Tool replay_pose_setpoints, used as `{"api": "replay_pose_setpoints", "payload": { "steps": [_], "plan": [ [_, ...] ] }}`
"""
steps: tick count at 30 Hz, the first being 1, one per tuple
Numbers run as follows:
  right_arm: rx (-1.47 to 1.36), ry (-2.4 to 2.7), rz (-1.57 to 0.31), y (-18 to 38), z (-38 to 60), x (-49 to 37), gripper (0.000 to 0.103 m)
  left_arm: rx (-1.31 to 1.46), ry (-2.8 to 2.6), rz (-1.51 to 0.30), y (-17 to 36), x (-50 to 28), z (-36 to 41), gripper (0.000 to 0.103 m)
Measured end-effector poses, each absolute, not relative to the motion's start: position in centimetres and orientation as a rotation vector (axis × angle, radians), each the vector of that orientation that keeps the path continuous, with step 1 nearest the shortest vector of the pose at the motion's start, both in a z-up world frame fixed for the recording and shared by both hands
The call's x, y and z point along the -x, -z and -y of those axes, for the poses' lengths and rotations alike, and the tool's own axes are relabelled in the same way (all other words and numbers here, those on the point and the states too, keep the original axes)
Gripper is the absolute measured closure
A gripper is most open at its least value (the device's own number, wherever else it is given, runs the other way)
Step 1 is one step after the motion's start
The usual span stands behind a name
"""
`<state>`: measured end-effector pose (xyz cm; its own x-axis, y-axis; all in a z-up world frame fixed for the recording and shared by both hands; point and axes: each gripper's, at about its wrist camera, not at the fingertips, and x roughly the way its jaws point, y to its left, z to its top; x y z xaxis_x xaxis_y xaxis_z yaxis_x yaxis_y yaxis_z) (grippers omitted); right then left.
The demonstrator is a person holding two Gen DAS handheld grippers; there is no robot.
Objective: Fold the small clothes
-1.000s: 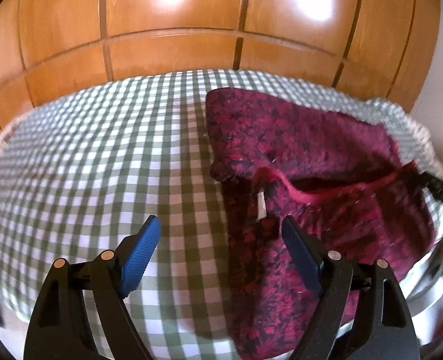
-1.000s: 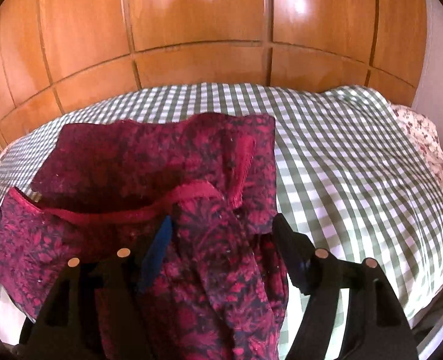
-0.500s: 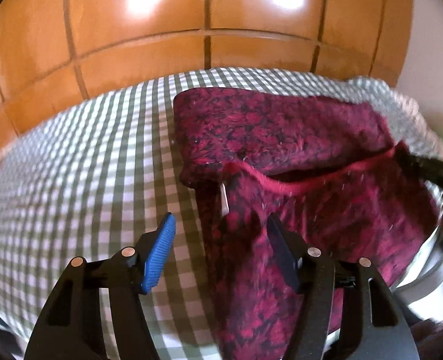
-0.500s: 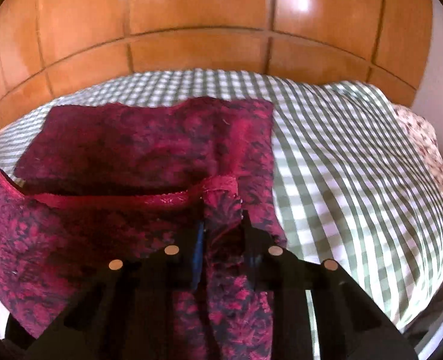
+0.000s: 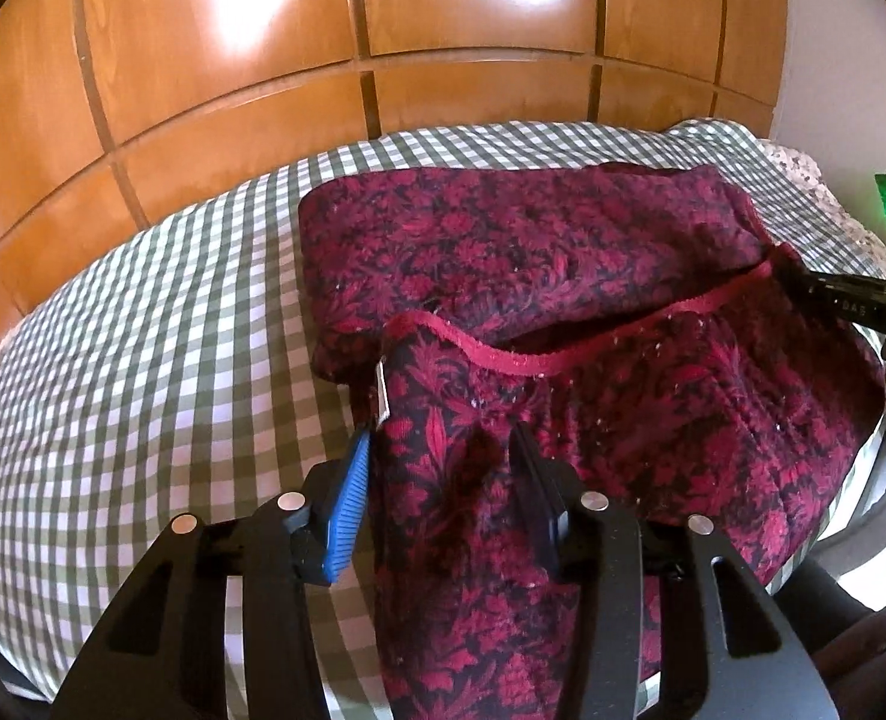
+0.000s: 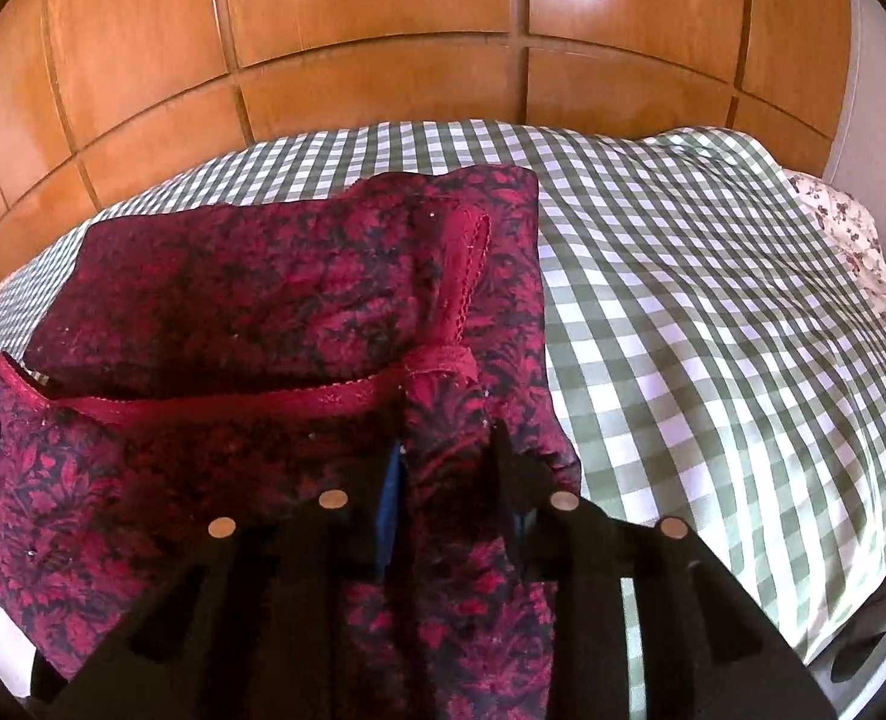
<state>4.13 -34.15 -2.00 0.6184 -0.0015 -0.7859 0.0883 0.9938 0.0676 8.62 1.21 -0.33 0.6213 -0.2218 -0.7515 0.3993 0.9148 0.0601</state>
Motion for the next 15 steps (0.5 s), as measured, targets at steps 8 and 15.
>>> {"api": "replay_pose_setpoints", "payload": {
  "steps": [8, 15],
  "plan": [
    [-0.076, 0.03, -0.906, 1.1, 33.5, -3.3, 0.085, -0.161, 0.36, -0.806, 0.1, -8.2, -1.7, 0.09],
    [-0.056, -0.033, -0.843, -2.7, 32.8, 0.0, 0.086, -0.049, 0.391, -0.686, -2.9, -4.5, -4.2, 0.091]
  ]
}}
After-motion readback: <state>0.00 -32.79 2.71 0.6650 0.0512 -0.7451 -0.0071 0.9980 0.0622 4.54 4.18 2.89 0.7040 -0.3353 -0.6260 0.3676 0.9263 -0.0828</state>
